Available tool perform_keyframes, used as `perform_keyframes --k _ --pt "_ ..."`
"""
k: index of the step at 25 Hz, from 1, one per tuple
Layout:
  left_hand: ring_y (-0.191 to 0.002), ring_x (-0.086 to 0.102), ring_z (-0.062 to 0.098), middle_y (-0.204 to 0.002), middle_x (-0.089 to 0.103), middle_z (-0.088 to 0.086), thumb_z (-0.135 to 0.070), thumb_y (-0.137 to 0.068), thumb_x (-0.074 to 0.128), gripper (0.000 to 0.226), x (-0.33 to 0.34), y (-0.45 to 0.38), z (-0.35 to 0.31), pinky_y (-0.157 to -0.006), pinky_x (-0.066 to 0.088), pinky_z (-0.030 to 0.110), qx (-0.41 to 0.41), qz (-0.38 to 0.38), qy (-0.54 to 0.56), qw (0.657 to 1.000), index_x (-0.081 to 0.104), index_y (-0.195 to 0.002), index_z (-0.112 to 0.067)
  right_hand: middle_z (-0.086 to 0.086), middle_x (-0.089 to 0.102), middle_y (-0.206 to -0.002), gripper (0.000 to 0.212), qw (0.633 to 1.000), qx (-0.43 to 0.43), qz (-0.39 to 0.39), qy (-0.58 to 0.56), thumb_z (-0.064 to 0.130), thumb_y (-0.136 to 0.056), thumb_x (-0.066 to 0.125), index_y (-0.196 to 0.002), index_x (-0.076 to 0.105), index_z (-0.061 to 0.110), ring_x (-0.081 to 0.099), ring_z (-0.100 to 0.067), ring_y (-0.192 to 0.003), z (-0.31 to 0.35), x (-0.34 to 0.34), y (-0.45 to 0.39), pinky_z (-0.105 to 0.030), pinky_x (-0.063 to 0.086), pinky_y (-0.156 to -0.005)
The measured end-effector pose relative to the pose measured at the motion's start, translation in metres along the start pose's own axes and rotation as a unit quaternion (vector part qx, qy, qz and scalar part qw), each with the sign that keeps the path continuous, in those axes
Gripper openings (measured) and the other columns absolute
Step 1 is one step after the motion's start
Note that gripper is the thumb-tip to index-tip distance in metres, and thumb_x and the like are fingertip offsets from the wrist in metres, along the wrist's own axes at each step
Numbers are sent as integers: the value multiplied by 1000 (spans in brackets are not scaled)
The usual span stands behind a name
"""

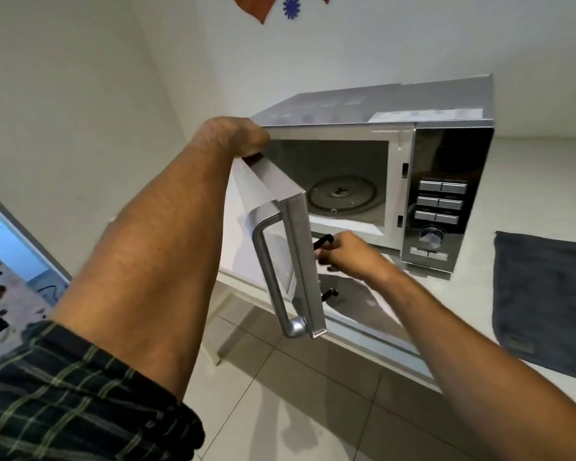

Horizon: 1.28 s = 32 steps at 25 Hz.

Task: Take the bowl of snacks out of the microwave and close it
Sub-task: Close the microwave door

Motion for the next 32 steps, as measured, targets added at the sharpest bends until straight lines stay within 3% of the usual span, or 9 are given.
perform_keyframes --k 2,6,11,13,15,18,24,28,32 --pt "-89 50 29 -110 59 21 -16 -94 40 20 6 0 -6 -77 39 38 47 -42 -19 998 55 -99 -4 10 73 -89 23 997 -36 -20 62 23 -98 62 -117 75 18 62 -4 -82 8 -38 13 -26 52 -74" --pt "-100 55 46 -117 60 34 -2 -94 39 22 24 -3 -22 -78 38 39 94 -123 -25 988 60 -99 6 2 71 -127 31 942 -200 -268 28 25 -100 57 -130 68 22 63 -2 -111 45 -93 50 -24 51 -96" --pt "-117 51 54 -125 57 37 -2 -99 33 36 40 -2 -32 -103 40 56 42 -171 149 973 59 -117 14 3 74 -123 30 876 -374 -274 135 31 -101 56 -119 75 16 62 -5 -123 88 -102 69 -26 49 -105" --pt "-124 48 49 -136 52 34 -7 -99 37 38 50 5 -39 -112 35 49 7 -202 299 933 59 -124 10 2 77 -115 31 841 -395 -293 227 29 -101 55 -113 79 14 65 -10 -119 94 -106 68 -31 51 -101" --pt "-130 47 29 -147 44 21 -23 -100 42 42 64 28 -45 -109 32 21 -10 -262 449 854 55 -133 -1 0 78 -113 32 802 -409 -305 310 30 -100 54 -112 79 13 68 -15 -115 96 -111 68 -36 53 -99" --pt "-88 53 -8 -117 57 9 -33 -98 48 26 90 68 -56 -77 33 -2 18 -404 509 760 62 -104 -12 -2 78 -113 34 761 -408 -304 403 32 -100 53 -111 79 14 69 -21 -111 96 -122 62 -40 53 -95" --pt "-45 45 -2 -44 50 -13 -48 -102 30 62 126 89 -107 -43 28 13 89 -256 581 767 52 -47 -29 0 77 -116 33 764 -344 -277 471 39 -99 56 -116 76 19 68 -22 -113 100 -140 55 -39 50 -97" --pt "-49 58 7 -53 61 -5 -51 -101 30 52 135 87 -139 -53 56 32 129 -174 631 745 60 -66 -27 0 75 -101 60 778 -194 -340 491 68 -92 44 -110 70 18 66 -23 -89 87 -167 50 -38 48 -80" --pt "-50 50 11 -59 54 -4 -52 -101 31 46 144 78 -155 -47 45 31 126 -149 682 705 55 -73 -24 -1 72 -88 66 805 -127 -339 470 76 -91 38 -96 72 19 63 -22 -80 76 -174 48 -35 46 -72"
Point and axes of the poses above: each hand's wrist, its own y-axis away from the middle knuckle, its own x-axis out of the palm, z = x × y, the point moved 3 cm from there along -y, towards the middle knuckle
